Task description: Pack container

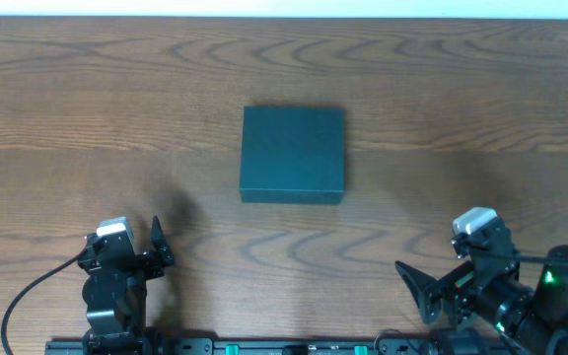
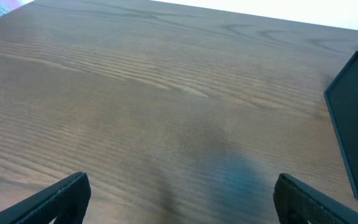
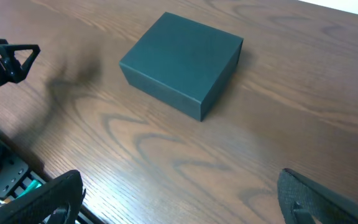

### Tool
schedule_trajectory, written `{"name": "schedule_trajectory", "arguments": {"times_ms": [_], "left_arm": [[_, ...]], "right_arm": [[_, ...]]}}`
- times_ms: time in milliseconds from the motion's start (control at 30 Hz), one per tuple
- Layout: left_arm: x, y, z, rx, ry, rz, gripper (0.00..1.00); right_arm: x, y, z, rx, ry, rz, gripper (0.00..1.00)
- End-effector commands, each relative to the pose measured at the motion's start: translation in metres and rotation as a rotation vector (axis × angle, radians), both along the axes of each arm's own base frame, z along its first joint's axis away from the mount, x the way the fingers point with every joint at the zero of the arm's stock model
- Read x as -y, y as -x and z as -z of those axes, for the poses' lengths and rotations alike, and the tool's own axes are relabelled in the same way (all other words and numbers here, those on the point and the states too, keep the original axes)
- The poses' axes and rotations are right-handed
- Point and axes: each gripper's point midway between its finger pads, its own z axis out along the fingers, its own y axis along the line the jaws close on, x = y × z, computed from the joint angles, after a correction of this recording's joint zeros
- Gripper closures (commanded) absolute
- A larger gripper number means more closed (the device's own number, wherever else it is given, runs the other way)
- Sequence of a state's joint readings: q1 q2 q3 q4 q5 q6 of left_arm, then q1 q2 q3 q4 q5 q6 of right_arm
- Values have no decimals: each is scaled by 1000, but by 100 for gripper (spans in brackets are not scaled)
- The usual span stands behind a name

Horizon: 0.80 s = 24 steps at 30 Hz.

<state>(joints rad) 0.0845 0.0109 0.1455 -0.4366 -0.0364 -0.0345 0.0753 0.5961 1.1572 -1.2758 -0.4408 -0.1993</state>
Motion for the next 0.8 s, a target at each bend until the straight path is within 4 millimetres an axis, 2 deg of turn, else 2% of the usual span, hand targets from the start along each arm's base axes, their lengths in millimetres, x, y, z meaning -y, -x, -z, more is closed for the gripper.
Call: {"name": "schedule_trajectory", "arguments": {"times_ms": [0,133,233,333,433,533,667,767], "left_arm": [[-1,0,7,-8,16,-9,5],[-1,0,7,-8,16,-9,5],[-1,0,7,-8,16,-9,5],[-1,0,7,-8,16,-9,5],[-1,0,7,-8,16,-9,5],[-1,0,7,-8,16,-9,5],[-1,0,7,-8,16,-9,5],[-1,0,7,-8,16,-9,5]], "right_arm": [[-1,1,-2,1,-11,-1,1],[-1,4,-4,22,-6,-6,1],[3,4,-11,148,56,-29,1],[3,-2,-8,276,88,-50,1],[2,-11,13,381,106,-60,1],[2,-19,44,419,87,-47,1],[2,-29,85,370,1,15,1],[11,-40,116,283,-103,154,1]]}}
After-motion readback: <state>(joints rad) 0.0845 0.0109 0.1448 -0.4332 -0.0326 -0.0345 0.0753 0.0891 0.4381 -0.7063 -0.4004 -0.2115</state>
